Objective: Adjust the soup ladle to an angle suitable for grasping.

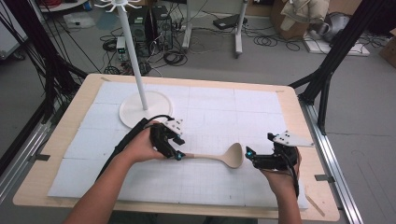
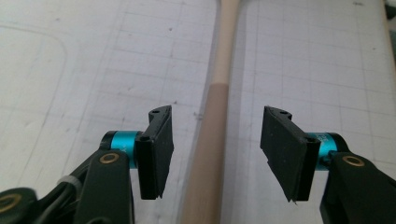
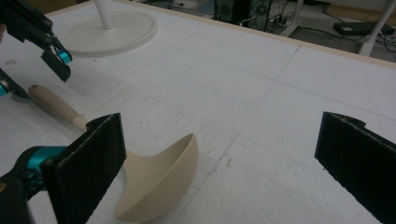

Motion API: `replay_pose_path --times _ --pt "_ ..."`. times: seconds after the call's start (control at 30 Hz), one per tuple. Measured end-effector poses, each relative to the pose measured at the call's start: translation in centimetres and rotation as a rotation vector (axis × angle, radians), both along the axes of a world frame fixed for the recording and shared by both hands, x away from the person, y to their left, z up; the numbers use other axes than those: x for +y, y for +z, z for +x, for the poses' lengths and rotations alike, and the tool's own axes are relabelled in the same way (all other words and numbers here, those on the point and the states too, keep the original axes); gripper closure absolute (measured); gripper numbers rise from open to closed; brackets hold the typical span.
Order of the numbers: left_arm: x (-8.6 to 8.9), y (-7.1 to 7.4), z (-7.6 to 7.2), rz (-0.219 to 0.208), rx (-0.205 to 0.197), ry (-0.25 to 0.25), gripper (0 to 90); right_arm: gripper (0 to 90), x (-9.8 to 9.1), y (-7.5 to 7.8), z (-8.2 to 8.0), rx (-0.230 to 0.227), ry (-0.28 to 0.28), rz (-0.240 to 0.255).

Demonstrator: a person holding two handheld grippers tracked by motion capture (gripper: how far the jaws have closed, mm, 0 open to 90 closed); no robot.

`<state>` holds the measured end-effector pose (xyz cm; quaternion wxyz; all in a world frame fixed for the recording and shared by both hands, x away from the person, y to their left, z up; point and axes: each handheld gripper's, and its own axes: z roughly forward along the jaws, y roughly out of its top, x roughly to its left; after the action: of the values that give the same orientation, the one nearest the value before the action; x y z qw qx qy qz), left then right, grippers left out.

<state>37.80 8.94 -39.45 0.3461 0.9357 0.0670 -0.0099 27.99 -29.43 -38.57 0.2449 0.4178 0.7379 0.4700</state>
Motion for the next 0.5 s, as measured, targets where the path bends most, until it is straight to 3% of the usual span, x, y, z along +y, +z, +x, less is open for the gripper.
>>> replay_pose_path --times 0.07,0.2,0.27,0.43,0.5 --pt "1.2 0.2 0.0 -0.050 0.013 0.016 36.9 0.7 0.2 0.1 0.1 -0.002 0.006 -0.001" --pt "3.4 0.8 -0.3 -0.105 0.011 0.048 31.7 0.7 0.3 0.3 0.2 -0.007 0.011 -0.004" --pt "4.5 1.1 -0.5 -0.128 -0.014 0.069 29.7 0.7 0.4 0.4 0.3 -0.008 0.012 -0.007" --pt "6.6 1.5 -1.1 -0.186 -0.042 0.143 12.9 0.7 0.7 0.5 0.5 -0.007 0.018 -0.008" --pt "7.4 1.6 -1.3 -0.196 -0.057 0.159 11.2 0.7 0.7 0.5 0.5 -0.011 0.023 -0.011"
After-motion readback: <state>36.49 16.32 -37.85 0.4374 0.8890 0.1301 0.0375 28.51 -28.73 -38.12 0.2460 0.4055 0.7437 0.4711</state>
